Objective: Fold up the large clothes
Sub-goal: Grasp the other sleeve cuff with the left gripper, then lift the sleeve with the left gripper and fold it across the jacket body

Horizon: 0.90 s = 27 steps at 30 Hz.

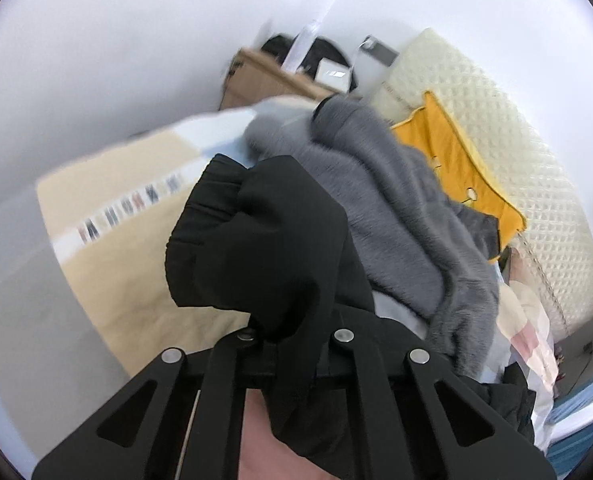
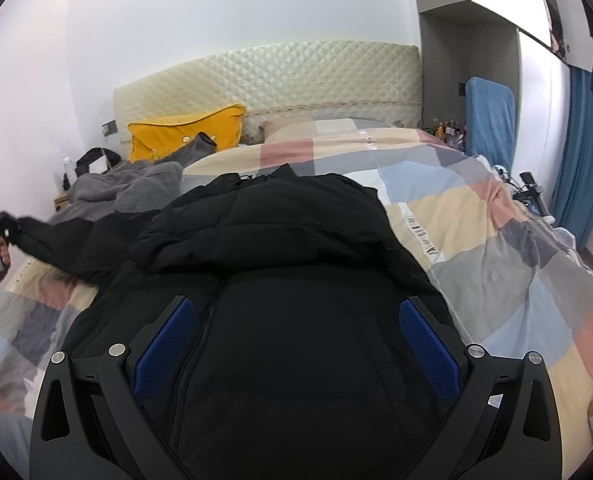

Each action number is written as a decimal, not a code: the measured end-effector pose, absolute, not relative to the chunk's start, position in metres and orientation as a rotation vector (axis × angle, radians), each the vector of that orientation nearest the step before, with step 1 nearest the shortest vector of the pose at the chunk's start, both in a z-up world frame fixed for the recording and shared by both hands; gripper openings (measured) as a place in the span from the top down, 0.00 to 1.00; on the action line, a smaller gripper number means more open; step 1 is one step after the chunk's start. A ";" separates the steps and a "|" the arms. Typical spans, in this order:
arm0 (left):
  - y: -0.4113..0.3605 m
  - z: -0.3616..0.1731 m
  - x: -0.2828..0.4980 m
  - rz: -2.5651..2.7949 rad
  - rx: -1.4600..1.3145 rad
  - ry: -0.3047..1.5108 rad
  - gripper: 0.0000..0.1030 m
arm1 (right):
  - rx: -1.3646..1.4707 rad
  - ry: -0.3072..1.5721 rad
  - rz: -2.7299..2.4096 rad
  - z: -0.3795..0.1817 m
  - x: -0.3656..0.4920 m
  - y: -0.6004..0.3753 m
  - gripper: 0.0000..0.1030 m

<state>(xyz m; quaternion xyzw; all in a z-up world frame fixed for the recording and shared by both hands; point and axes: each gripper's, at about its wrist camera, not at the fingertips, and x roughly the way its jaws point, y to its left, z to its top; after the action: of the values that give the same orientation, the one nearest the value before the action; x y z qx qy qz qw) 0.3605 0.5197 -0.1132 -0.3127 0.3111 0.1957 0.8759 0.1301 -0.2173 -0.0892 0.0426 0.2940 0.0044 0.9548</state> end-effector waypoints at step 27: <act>0.206 0.126 0.311 0.213 -0.081 0.385 0.92 | 0.183 0.482 0.126 -0.082 0.091 -0.303 0.00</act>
<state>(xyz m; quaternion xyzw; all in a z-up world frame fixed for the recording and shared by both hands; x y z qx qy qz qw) 0.3107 0.2059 0.1256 -0.0402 0.1908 0.1057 0.9751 0.0908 -0.3027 -0.0816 0.0903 0.2384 0.0622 0.9650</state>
